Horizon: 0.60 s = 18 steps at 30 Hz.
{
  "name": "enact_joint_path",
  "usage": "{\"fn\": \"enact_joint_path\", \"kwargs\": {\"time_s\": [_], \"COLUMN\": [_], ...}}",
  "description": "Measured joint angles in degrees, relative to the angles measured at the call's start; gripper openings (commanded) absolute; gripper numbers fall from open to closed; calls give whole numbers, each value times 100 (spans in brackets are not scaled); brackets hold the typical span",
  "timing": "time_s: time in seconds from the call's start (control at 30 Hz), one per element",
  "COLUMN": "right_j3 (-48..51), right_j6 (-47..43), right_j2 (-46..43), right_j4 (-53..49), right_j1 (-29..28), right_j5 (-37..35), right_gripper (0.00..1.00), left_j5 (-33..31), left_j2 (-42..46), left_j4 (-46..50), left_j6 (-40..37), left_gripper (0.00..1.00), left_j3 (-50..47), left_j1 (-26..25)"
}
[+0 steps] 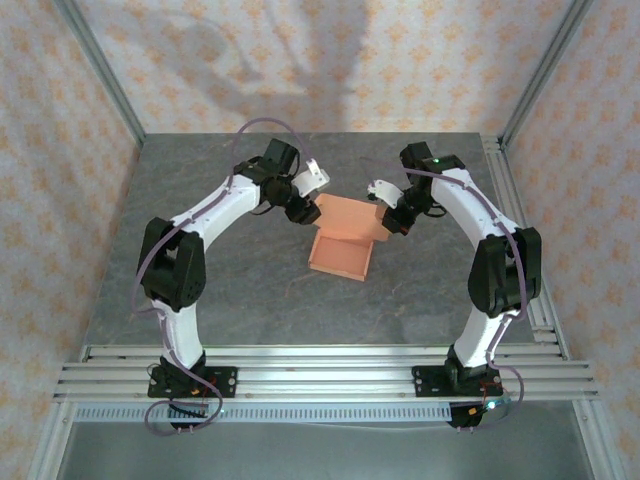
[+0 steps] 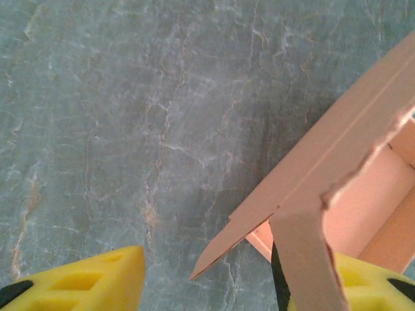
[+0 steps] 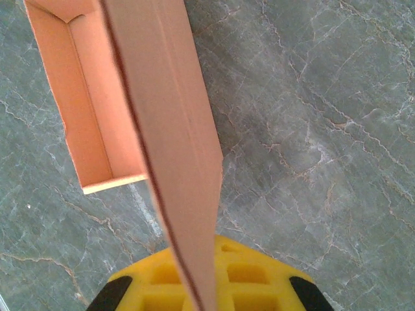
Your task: Fold the paper box
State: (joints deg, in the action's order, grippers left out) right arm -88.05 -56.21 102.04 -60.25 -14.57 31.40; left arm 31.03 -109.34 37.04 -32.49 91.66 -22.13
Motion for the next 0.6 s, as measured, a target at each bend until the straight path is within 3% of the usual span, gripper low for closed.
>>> {"fn": "enact_joint_path", "kwargs": {"time_s": [0.23,0.6], "right_j3": [-2,-4], "right_j6": [-7,-24], "right_j2": [0,0], "right_j4": [-39,-70], "right_j1": [0,0], "right_j5": [13,24], "right_gripper": [0,0], "left_j5": [181,396], "left_j2": [-306,-452], "left_j4": [498,739], "left_j6": [-278,-345], "left_gripper": [41,6], "left_j3": [525,614], "left_j1": [4,15]}}
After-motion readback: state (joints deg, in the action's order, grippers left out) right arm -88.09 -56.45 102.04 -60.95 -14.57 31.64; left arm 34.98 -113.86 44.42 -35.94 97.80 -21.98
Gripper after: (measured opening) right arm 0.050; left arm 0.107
